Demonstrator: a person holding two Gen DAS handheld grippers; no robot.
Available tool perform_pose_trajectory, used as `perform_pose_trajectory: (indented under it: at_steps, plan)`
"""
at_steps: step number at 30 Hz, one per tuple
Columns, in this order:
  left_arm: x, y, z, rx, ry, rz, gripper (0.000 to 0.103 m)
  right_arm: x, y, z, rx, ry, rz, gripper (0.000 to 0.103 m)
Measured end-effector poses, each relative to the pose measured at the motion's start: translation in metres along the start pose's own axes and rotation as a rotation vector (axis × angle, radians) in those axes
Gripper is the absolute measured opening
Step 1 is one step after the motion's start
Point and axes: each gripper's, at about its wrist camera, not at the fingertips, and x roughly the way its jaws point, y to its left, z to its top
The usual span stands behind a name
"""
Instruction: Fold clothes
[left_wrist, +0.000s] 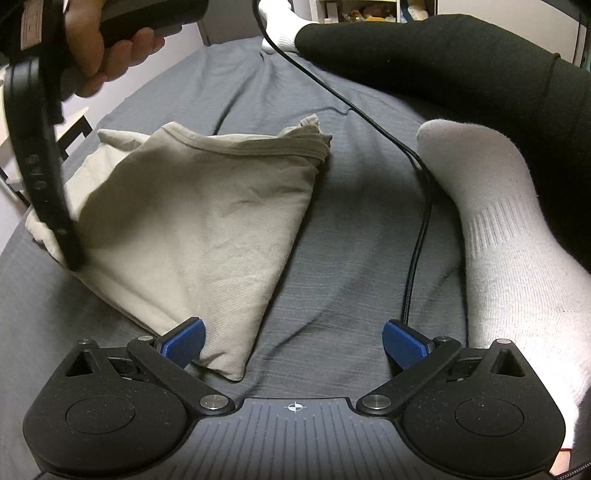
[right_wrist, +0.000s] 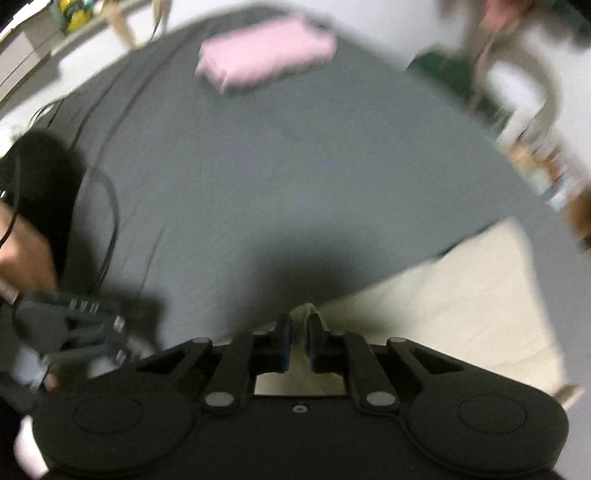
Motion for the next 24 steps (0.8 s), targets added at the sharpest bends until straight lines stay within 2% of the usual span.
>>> perform_pose_trajectory:
  at_steps: [2, 4, 6, 7, 8, 12, 14, 15, 19, 21, 22, 23, 24]
  plan:
    - [0.001, 0.000, 0.001, 0.002, 0.001, -0.001, 0.102, 0.002, 0.011, -0.006, 0.029, -0.037, -0.073, 0.010]
    - [0.002, 0.001, 0.001, 0.001, 0.002, -0.004, 0.103, 0.014, 0.022, -0.015, 0.052, -0.028, -0.125, 0.010]
    - [0.001, 0.002, 0.001, 0.000, 0.001, -0.003, 0.103, 0.025, 0.024, -0.024, 0.092, -0.037, -0.185, 0.025]
    - [0.001, 0.002, 0.001, -0.002, 0.000, -0.002, 0.103, 0.027, 0.024, -0.028, 0.118, -0.060, -0.197, 0.037]
    - [0.001, 0.002, 0.000, -0.003, -0.001, 0.000, 0.103, 0.023, 0.020, -0.033, 0.147, -0.093, -0.200, 0.045]
    - [0.000, 0.000, 0.001, 0.000, 0.002, 0.004, 0.103, -0.020, -0.006, -0.050, 0.290, -0.244, -0.163, 0.048]
    - [-0.001, -0.002, 0.001, 0.001, 0.004, 0.004, 0.103, -0.044, -0.018, -0.062, 0.325, -0.264, -0.219, 0.058]
    - [-0.002, -0.002, 0.001, 0.002, 0.005, 0.004, 0.103, -0.054, -0.026, -0.071, 0.339, -0.242, -0.236, 0.059]
    - [-0.004, -0.001, -0.001, 0.003, 0.009, 0.002, 0.103, -0.073, -0.048, -0.115, 0.429, -0.135, -0.226, 0.058]
    - [-0.004, -0.001, 0.000, 0.003, 0.011, 0.001, 0.103, -0.071, -0.052, -0.131, 0.490, -0.122, -0.208, 0.054]
    - [-0.004, -0.001, 0.000, 0.003, 0.012, 0.002, 0.103, -0.070, -0.053, -0.139, 0.520, -0.119, -0.198, 0.046]
    - [-0.004, -0.001, 0.000, 0.002, 0.011, 0.003, 0.103, -0.067, -0.054, -0.146, 0.558, -0.127, -0.181, 0.042]
    - [-0.004, -0.001, 0.000, 0.000, 0.011, 0.003, 0.103, -0.064, -0.057, -0.152, 0.606, -0.140, -0.155, 0.041]
